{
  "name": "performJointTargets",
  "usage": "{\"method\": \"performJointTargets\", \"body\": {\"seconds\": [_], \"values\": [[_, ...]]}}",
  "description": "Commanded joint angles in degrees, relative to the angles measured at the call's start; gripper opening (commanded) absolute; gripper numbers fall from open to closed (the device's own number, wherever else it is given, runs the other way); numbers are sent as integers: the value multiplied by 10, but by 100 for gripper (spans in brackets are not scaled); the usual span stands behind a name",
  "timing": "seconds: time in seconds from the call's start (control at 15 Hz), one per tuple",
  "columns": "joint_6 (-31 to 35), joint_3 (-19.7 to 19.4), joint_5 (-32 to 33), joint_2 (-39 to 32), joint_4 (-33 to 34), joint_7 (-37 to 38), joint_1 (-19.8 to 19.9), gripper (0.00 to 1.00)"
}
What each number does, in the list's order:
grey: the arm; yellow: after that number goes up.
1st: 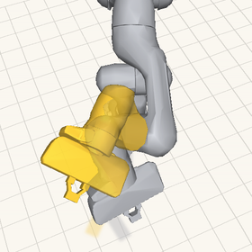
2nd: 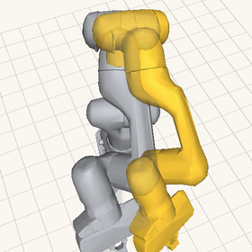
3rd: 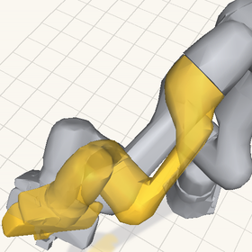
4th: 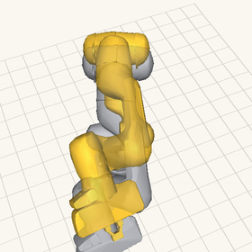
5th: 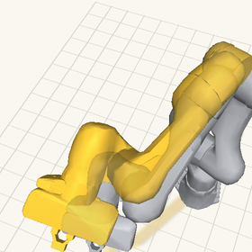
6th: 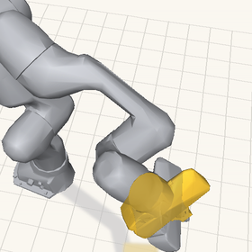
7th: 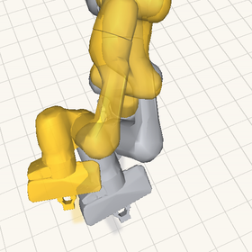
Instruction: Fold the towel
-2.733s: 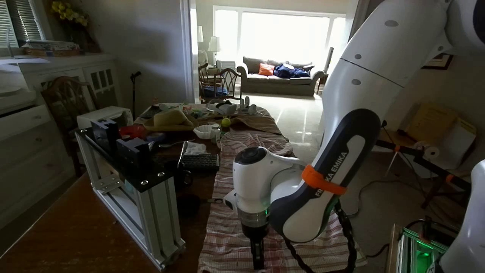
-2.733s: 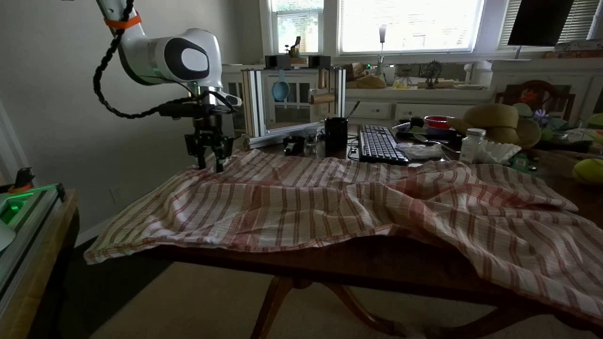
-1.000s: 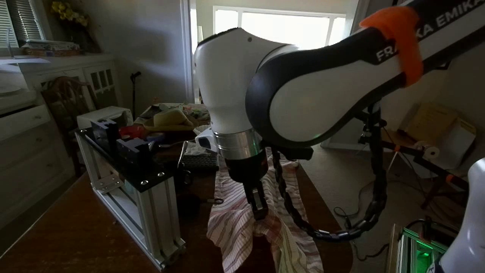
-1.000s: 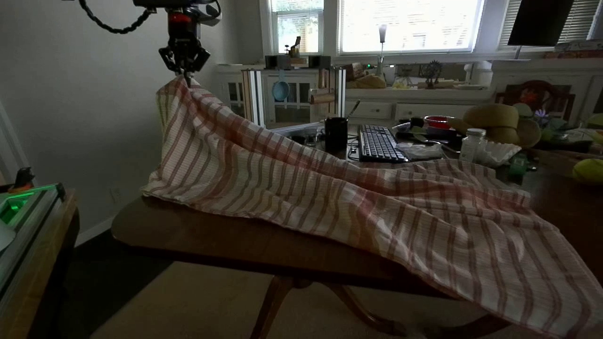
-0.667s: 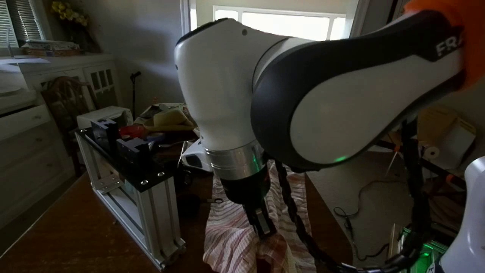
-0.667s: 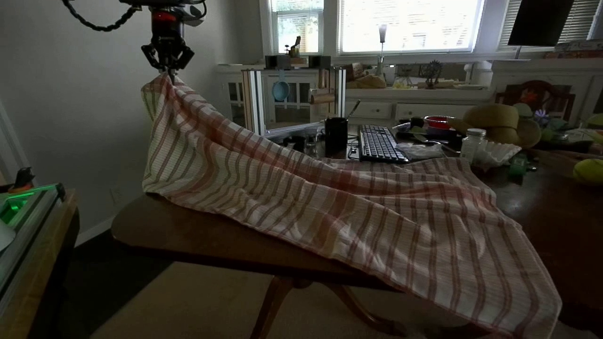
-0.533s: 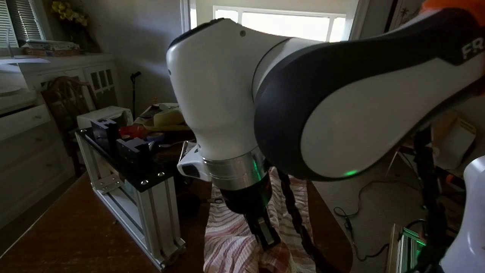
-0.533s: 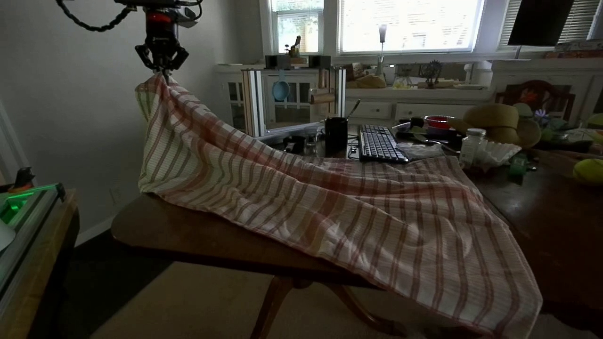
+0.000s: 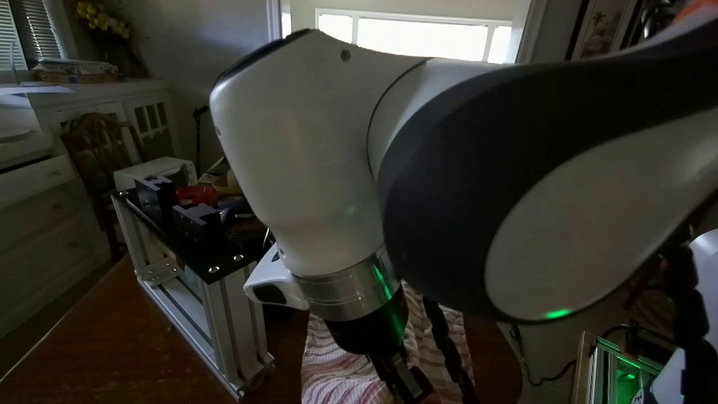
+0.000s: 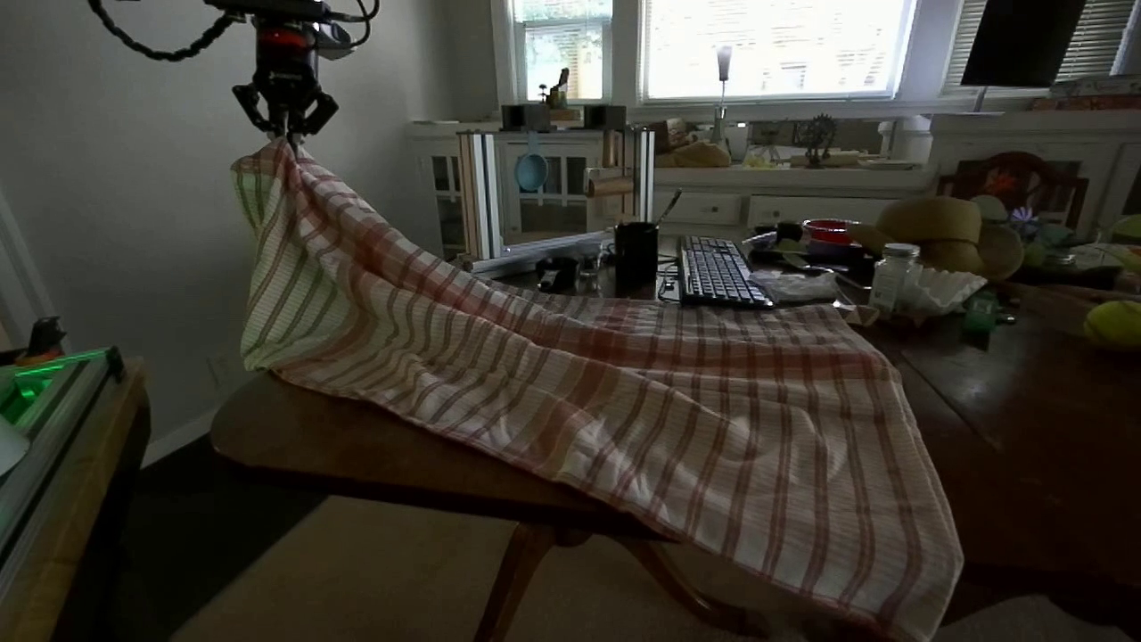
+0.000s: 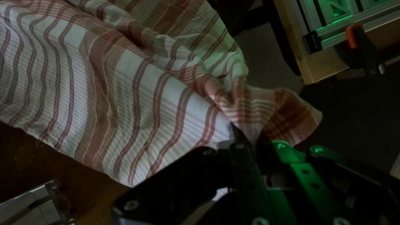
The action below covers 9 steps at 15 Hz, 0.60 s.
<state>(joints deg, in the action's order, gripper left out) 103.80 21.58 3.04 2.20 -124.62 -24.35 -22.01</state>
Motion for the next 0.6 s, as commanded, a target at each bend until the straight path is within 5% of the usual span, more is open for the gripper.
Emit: {"method": "performJointTargets", "body": {"seconds": [0.0,0.53], "values": [[-52,-22,-27,19,38,-67,17,2],[-173,-120,-28,76,153,-165,83,2]]}}
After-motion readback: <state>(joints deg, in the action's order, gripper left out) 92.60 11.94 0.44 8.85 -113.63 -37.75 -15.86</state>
